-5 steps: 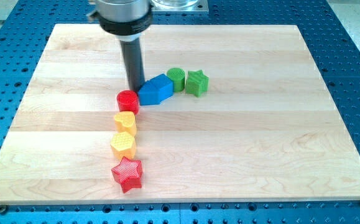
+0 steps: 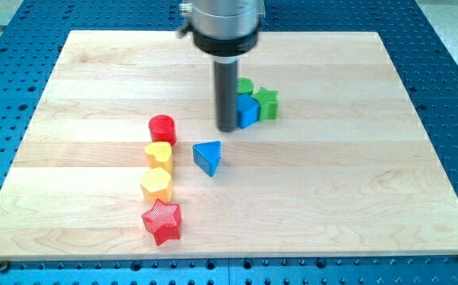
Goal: Separate the green blocks from each other
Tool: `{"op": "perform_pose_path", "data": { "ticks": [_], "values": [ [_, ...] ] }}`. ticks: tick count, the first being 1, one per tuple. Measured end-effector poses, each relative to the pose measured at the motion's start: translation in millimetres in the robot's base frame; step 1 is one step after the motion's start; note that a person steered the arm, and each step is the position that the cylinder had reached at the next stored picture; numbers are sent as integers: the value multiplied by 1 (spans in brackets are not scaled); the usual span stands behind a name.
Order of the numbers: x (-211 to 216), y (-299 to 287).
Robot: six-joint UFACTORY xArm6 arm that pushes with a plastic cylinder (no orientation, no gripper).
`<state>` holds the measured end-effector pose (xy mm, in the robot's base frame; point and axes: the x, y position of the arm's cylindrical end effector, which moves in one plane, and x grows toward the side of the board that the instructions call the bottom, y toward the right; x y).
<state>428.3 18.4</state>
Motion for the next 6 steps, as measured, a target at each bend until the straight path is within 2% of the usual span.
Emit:
{"op": "perform_pose_path", "data": {
  "ticks": [1, 3, 4, 5, 6],
  "values": [
    [-31, 12],
    [-73, 100],
    [-121, 112],
    [-123, 146],
    [-86, 173]
  ]
}}
